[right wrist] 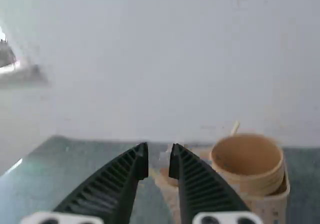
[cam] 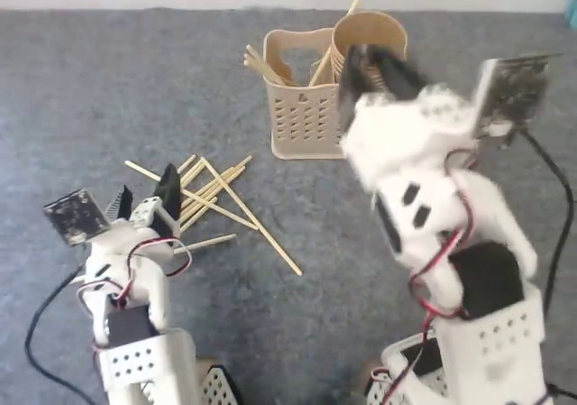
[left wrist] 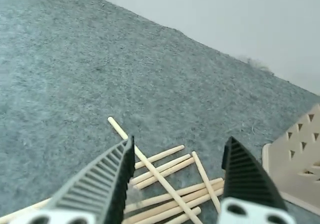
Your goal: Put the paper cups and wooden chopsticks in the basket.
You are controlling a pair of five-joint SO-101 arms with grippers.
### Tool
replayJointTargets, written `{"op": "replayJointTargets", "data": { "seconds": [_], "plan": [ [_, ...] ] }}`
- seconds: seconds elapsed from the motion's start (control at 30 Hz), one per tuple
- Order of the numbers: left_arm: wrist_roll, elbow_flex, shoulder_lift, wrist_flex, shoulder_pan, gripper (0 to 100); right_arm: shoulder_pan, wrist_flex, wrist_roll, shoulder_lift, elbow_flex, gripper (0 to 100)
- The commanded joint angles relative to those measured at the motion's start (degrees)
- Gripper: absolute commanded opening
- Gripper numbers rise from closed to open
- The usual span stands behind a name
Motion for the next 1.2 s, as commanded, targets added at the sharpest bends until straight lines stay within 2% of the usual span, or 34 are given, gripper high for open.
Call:
{"op": "replayJointTargets", "data": {
  "seconds": [0.0, 0.13, 0.3, 0.47, 0.63, 0.73, 0.83, 1.03, 1.17],
  "plan": [
    [0.97, -6.02, 9.67, -4.22, -1.14, 27, -5.32, 13.23, 1.85, -0.22, -0.62, 8.0],
    [1.05, -12.97, 28.48, -9.49, -4.13, 27, -8.92, 21.14, 2.37, 3.74, -0.44, 8.0],
    [5.45, -23.52, 49.41, -12.22, -9.85, 27, -14.9, 20.18, 2.37, 9.45, 8.0, 8.0],
    [5.54, -32.04, 61.89, -12.4, -13.8, 27, -21.49, 2.15, 2.11, 12.88, 24.79, 8.0],
    [5.54, -39.16, 73.85, -15.82, -14.15, 27, -22.73, -22.11, 1.93, 14.55, 40.44, 8.0],
    [5.63, -48.31, 82.55, -10.64, -12.04, 27, -22.64, -32.75, 2.2, 15.08, 47.56, 8.0],
    [7.38, -60.0, 92.4, -2.64, -11.78, 25, -22.81, -38.73, 2.2, 15.78, 51.78, 8.0],
    [8.62, -81.8, 108.22, 13.45, -10.02, 23, -22.46, -39.87, 2.29, 16.48, 52.75, 8.0],
    [8.62, -89.89, 113.85, 16.44, -7.82, 23, -22.46, -39.87, 2.29, 16.48, 52.84, 8.0]
  ]
}}
